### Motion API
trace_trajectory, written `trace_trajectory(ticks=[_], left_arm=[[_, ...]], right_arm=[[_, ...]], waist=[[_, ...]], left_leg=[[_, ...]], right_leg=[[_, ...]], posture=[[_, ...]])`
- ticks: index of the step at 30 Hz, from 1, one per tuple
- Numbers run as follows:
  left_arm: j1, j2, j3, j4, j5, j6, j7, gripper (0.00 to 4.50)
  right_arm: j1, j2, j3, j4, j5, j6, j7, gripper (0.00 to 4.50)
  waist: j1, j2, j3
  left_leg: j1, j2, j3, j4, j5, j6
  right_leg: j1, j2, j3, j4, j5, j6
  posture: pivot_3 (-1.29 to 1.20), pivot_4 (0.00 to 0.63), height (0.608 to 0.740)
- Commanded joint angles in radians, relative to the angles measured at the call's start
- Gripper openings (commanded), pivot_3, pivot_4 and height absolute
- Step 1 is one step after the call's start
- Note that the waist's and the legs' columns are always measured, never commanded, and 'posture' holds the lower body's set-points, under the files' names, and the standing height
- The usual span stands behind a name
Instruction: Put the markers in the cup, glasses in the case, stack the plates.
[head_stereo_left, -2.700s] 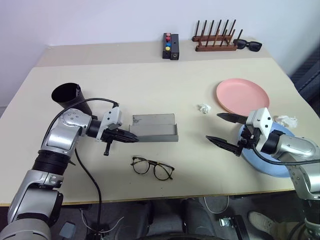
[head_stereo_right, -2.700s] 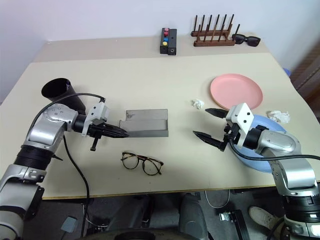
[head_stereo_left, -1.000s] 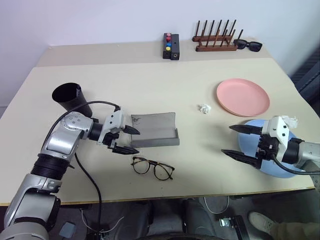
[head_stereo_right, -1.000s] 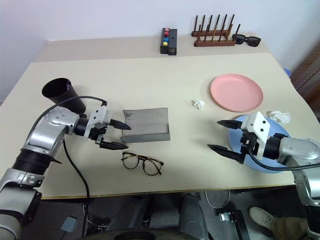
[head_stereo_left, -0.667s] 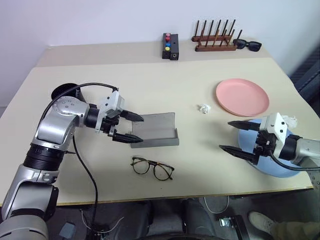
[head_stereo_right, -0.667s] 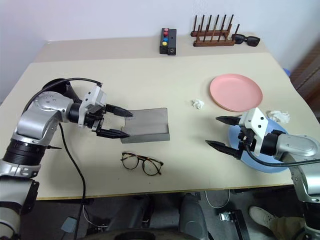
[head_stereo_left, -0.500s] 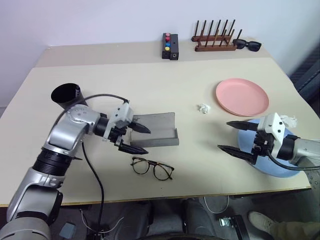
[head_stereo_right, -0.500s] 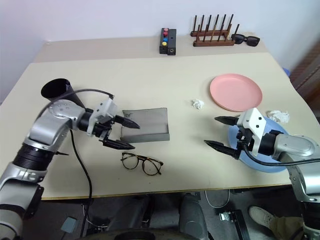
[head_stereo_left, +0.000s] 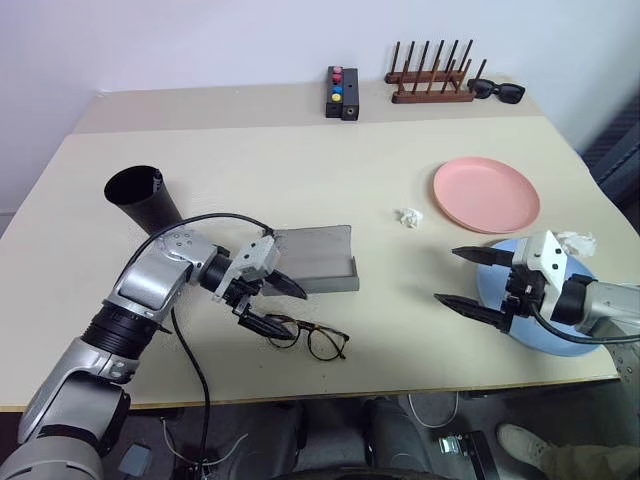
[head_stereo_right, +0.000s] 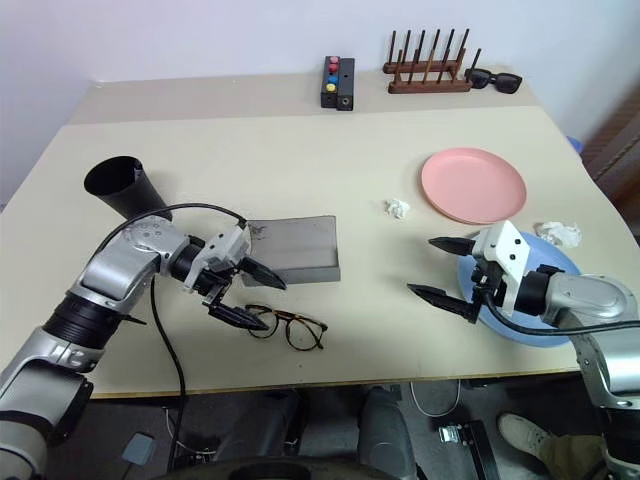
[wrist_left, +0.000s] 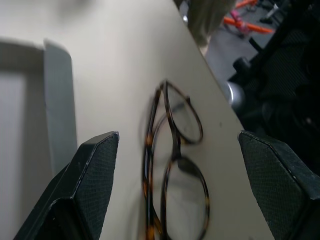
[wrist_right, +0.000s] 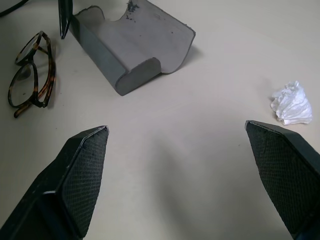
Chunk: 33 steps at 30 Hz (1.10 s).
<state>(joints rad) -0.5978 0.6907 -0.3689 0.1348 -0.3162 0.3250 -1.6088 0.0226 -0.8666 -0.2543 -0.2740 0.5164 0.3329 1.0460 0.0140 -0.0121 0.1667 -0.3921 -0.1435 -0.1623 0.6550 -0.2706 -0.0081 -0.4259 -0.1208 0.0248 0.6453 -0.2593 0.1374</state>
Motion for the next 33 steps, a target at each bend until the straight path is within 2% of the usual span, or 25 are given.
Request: trace_trajectory(ticks=[1, 11, 33], left_arm=[[-0.038, 0.012, -0.037, 0.031, -0.007, -0.039, -0.006, 3.89], [-0.097, 0.009, -0.163, 0.130, -0.028, -0.129, -0.006, 3.89], [-0.123, 0.072, -0.187, 0.052, -0.109, -0.102, -0.006, 3.89]], right_arm=[[0.001, 0.009, -0.029, -0.035, 0.009, -0.022, -0.004, 4.50], [0.009, 0.011, -0.031, -0.026, 0.004, -0.039, -0.001, 4.50], [0.015, 0.017, -0.025, -0.008, -0.002, -0.066, -0.004, 4.50]], waist=[[0.000, 0.000, 0.000], [0.000, 0.000, 0.000], [-0.002, 0.000, 0.000]], left_leg=[[0.000, 0.000, 0.000, 0.000, 0.000, 0.000], [0.000, 0.000, 0.000, 0.000, 0.000, 0.000], [0.000, 0.000, 0.000, 0.001, 0.000, 0.000]], right_leg=[[0.000, 0.000, 0.000, 0.000, 0.000, 0.000], [0.001, 0.000, 0.000, 0.000, 0.000, 0.000], [0.001, 0.000, 0.000, 0.000, 0.000, 0.000]], posture=[[0.00, 0.150, 0.740], [0.00, 0.150, 0.740], [0.00, 0.150, 0.740]])
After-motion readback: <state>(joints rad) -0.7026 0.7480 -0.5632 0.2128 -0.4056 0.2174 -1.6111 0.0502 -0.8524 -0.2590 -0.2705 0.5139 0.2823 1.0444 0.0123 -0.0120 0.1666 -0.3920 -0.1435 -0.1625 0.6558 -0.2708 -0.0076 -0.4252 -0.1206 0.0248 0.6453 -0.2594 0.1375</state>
